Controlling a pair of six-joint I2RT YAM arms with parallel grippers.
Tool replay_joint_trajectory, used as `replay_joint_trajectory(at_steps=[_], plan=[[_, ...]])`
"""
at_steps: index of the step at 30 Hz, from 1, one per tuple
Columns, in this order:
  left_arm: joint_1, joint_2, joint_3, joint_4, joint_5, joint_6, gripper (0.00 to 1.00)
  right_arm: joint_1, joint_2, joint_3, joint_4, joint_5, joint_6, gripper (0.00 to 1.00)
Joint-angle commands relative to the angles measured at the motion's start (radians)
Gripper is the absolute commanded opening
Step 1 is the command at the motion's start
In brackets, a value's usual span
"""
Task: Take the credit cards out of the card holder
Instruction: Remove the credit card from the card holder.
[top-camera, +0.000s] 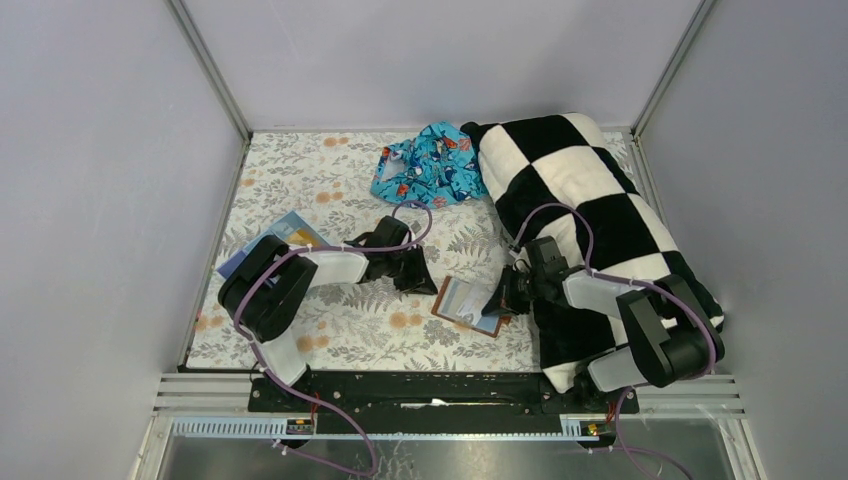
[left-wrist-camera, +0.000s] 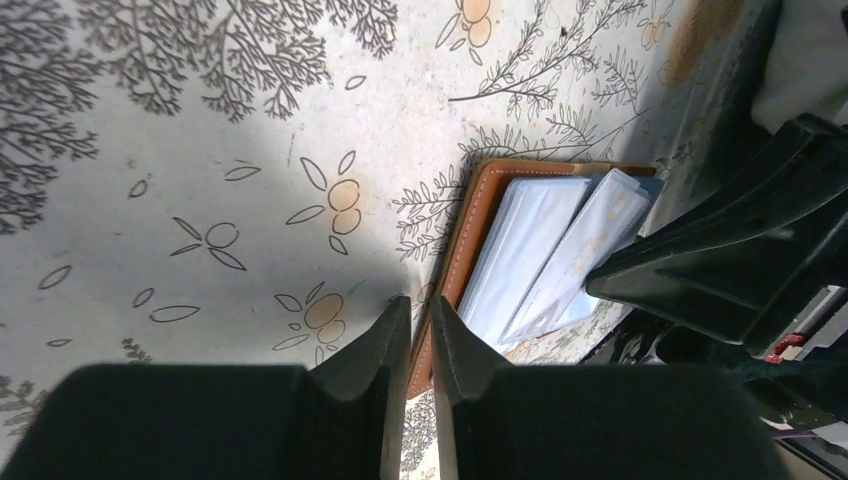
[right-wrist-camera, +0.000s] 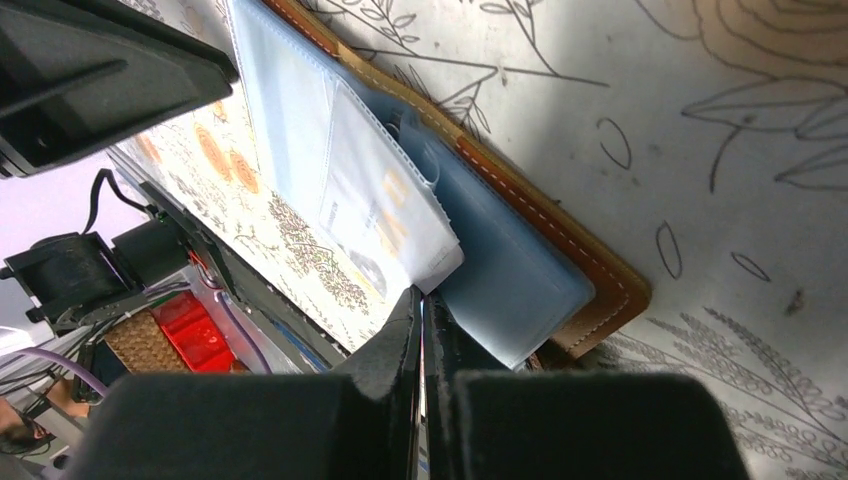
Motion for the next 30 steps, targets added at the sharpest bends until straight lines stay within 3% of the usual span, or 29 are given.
replay_joint_trajectory(at_steps=[1, 8, 15, 22, 30], plan=[[0.019, -0.011, -0.028, -0.035, -0.072, 0.031, 0.19, -0.026, -0.030, -0.045, -0.139, 0.073, -0.041, 0.00], [0.019, -0.049, 0.006, -0.059, -0.056, 0.046, 0.19, -0.034, -0.098, 0.001, -0.197, 0.086, -0.066, 0.00], [-0.044, -0.096, 0.083, -0.073, 0.002, 0.097, 0.28, -0.037, -0.097, 0.056, -0.243, 0.066, -0.074, 0.00], [-0.180, 0.013, 0.158, -0.032, 0.091, 0.123, 0.29, -0.036, -0.079, 0.086, -0.273, 0.061, -0.067, 0.00], [-0.196, 0.137, 0.184, -0.039, 0.128, 0.150, 0.28, -0.040, -0.063, 0.105, -0.323, 0.075, -0.109, 0.00]])
